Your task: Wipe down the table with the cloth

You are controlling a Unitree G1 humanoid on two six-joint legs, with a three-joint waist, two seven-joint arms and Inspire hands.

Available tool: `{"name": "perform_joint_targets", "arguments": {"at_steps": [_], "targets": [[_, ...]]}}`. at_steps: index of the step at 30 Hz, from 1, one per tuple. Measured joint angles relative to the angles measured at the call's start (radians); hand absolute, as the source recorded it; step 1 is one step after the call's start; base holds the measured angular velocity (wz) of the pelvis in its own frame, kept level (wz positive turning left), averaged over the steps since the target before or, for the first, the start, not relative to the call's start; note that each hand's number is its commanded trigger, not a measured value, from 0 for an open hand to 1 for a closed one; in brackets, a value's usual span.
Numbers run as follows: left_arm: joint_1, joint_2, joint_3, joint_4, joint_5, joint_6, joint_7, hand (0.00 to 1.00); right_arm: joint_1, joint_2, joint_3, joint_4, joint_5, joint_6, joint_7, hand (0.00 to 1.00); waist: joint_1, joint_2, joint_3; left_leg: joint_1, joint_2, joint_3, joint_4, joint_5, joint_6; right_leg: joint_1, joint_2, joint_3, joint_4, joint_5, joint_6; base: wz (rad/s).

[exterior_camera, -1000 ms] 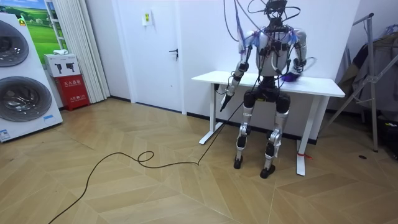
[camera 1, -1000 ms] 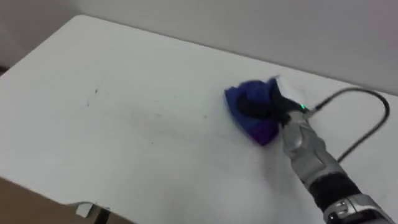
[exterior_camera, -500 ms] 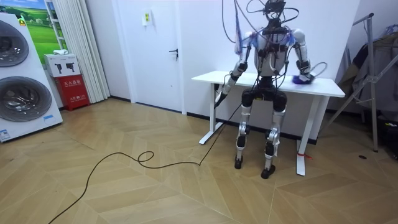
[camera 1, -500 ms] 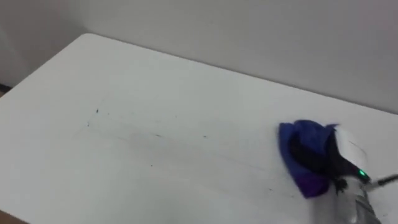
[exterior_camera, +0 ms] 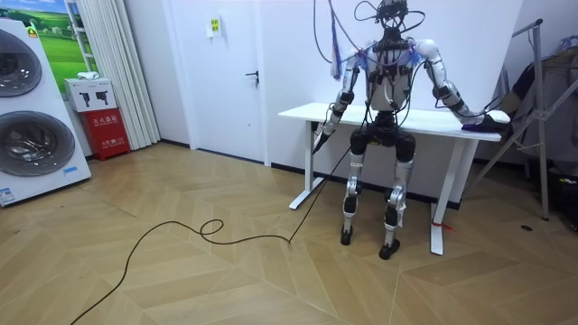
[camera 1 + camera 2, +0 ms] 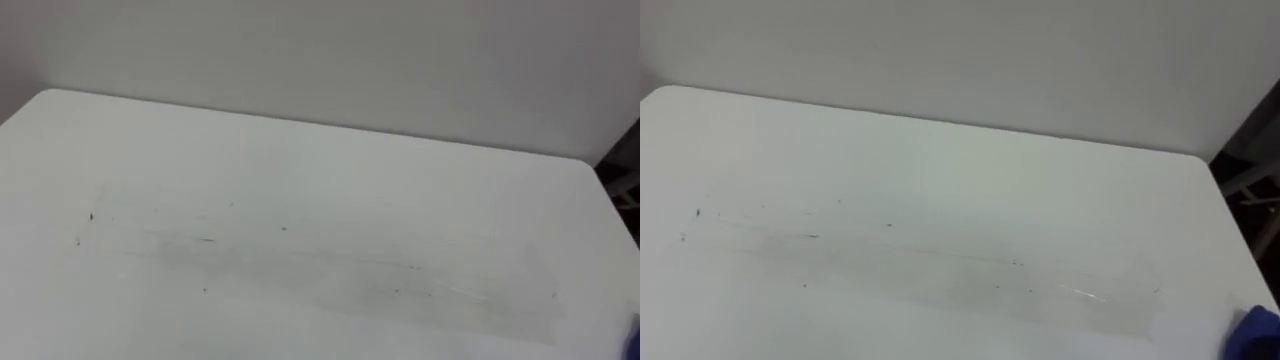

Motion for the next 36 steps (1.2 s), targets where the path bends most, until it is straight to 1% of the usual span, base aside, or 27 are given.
{"name": "perform_joint_targets", "arguments": {"at_steps": [1,2,3,4,5,6,7,8,9,10,11,14,17,20,24,25,26,27,28,31,36], "targets": [[0.002,0.000,0.000,0.008,-0.002,-0.001,0.000,0.00,-0.002,0.009,0.000,-0.022,-0.008,0.021,0.000,1.00,0.011,0.001,0.0004,0.012,0.003,0.012,-0.010,0.000,-0.001,0.002,0.002,0.012,0.001,0.002,-0.002,-0.27],[0.002,0.000,-0.002,0.019,-0.020,-0.002,0.001,0.00,-0.014,0.017,0.003,-0.040,-0.016,0.040,0.000,1.00,0.014,0.002,0.0010,0.019,0.007,0.019,-0.013,-0.002,-0.003,0.003,0.005,0.021,0.001,0.004,-0.004,-0.28],[0.002,0.000,-0.005,0.025,-0.024,-0.002,0.001,0.00,-0.021,0.020,0.003,-0.047,-0.021,0.048,0.000,1.00,0.014,0.003,0.0015,0.023,0.009,0.027,-0.016,-0.002,-0.004,0.003,0.006,0.022,0.003,0.005,-0.006,-0.27],[0.002,0.000,-0.020,0.034,-0.030,-0.002,0.000,0.00,-0.030,0.030,0.005,-0.070,-0.031,0.067,0.002,1.00,0.016,0.006,0.0032,0.028,0.014,0.037,-0.017,-0.004,-0.006,0.000,0.009,0.029,0.006,0.007,-0.009,-0.25],[0.003,-0.001,-0.034,0.036,-0.031,-0.002,-0.001,0.00,-0.040,0.049,0.007,-0.105,-0.043,0.094,0.008,1.00,0.017,0.009,0.0065,0.026,0.020,0.045,-0.016,-0.006,-0.010,-0.005,0.014,0.032,0.006,0.011,-0.013,-0.27],[0.002,-0.001,-0.042,0.039,-0.031,-0.002,0.000,0.00,-0.045,0.057,0.011,-0.124,-0.050,0.107,0.008,1.00,0.018,0.010,0.0075,0.025,0.022,0.047,-0.016,-0.007,-0.011,-0.009,0.016,0.033,0.006,0.013,-0.015,-0.28],[-0.004,-0.006,-0.058,0.047,-0.032,-0.002,0.000,0.00,-0.054,0.071,0.028,-0.162,-0.077,0.124,0.008,1.00,0.022,0.016,0.0114,0.023,0.029,0.060,-0.016,-0.010,-0.016,-0.017,0.021,0.037,0.008,0.015,-0.018,-0.39],[-0.017,-0.013,-0.077,0.057,-0.033,-0.003,0.000,0.00,-0.056,0.079,0.064,-0.218,-0.097,0.138,0.018,1.00,0.041,0.027,0.0179,0.024,0.038,0.082,-0.016,-0.013,-0.021,-0.029,0.026,0.056,0.017,0.017,-0.022,-0.48],[-0.022,-0.013,-0.091,0.061,-0.034,-0.003,0.000,0.00,-0.059,0.081,0.087,-0.243,-0.111,0.144,0.021,1.00,0.054,0.033,0.0216,0.023,0.043,0.093,-0.016,-0.014,-0.024,-0.034,0.029,0.058,0.018,0.019,-0.025,-0.50],[-0.027,-0.013,-0.114,0.065,-0.034,-0.003,-0.001,0.00,-0.072,0.088,0.142,-0.287,-0.136,0.146,0.029,1.00,0.064,0.040,0.0272,0.017,0.048,0.097,-0.016,-0.014,-0.027,-0.044,0.033,0.059,0.017,0.024,-0.031,-0.28],[-0.032,-0.013,-0.130,0.064,-0.036,-0.003,0.000,0.00,-0.098,0.099,0.192,-0.306,-0.168,0.145,0.037,1.00,0.066,0.042,0.0277,0.009,0.050,0.095,-0.014,-0.012,-0.029,-0.054,0.038,0.062,0.017,0.026,-0.034,-0.15],[-0.023,-0.020,-0.165,0.063,-0.034,0.000,0.000,0.00,-0.152,0.120,0.279,-0.335,-0.243,0.154,0.067,1.00,0.070,0.047,0.0297,0.007,0.057,0.095,-0.015,-0.012,-0.034,-0.061,0.048,0.070,0.012,0.026,-0.036,-0.01],[-0.009,-0.026,-0.177,0.054,-0.034,0.009,0.000,0.00,-0.170,0.120,0.306,-0.343,-0.261,0.157,0.080,1.00,0.071,0.048,0.0295,0.006,0.057,0.095,-0.016,-0.010,-0.032,-0.061,0.049,0.071,0.008,0.021,-0.038,0.00],[0.011,-0.026,-0.177,0.042,-0.032,0.028,0.010,0.00,-0.155,0.118,0.314,-0.375,-0.268,0.163,0.082,1.00,0.064,0.046,0.0291,0.000,0.055,0.095,-0.017,-0.010,-0.032,-0.061,0.050,0.071,-0.004,0.020,-0.037,0.00],[0.017,-0.017,-0.175,0.028,-0.033,0.029,0.021,0.00,-0.151,0.115,0.316,-0.371,-0.268,0.160,0.083,1.00,0.055,0.045,0.0283,0.005,0.054,0.094,-0.024,-0.010,-0.032,-0.053,0.050,0.071,-0.005,0.020,-0.036,0.00],[0.015,-0.016,-0.175,0.026,-0.033,0.029,0.022,0.00,-0.148,0.115,0.316,-0.370,-0.269,0.160,0.087,0.78,0.053,0.045,0.0281,0.009,0.054,0.094,-0.026,-0.010,-0.032,-0.049,0.050,0.071,-0.005,0.019,-0.036,0.00],[0.014,-0.016,-0.175,0.025,-0.033,0.029,0.022,0.00,-0.142,0.115,0.316,-0.368,-0.272,0.160,0.088,0.61,0.051,0.045,0.0281,0.011,0.054,0.094,-0.027,-0.010,-0.032,-0.046,0.050,0.071,-0.005,0.019,-0.035,0.00],[0.014,-0.016,-0.175,0.024,-0.033,0.029,0.022,0.00,-0.141,0.115,0.316,-0.368,-0.273,0.160,0.090,0.34,0.051,0.044,0.0280,0.012,0.054,0.094,-0.027,-0.010,-0.032,-0.045,0.050,0.071,-0.005,0.019,-0.035,0.00],[0.015,-0.016,-0.175,0.023,-0.034,0.029,0.023,0.00,-0.140,0.115,0.316,-0.366,-0.273,0.161,0.090,0.00,0.050,0.044,0.0278,0.012,0.053,0.093,-0.027,-0.010,-0.032,-0.045,0.050,0.071,-0.006,0.019,-0.035,0.00],[0.009,-0.016,-0.174,0.021,-0.034,0.034,0.024,0.00,-0.139,0.114,0.315,-0.357,-0.274,0.161,0.090,0.00,0.046,0.040,0.0253,0.015,0.053,0.088,-0.026,-0.010,-0.032,-0.035,0.050,0.063,-0.015,0.019,-0.035,0.06],[0.001,-0.016,-0.173,0.021,-0.033,0.034,0.024,0.00,-0.134,0.107,0.315,-0.336,-0.304,0.160,0.093,0.00,0.042,0.033,0.0248,0.026,0.051,0.081,-0.027,-0.010,-0.033,-0.024,0.050,0.056,-0.021,0.017,-0.033,0.05]]}}
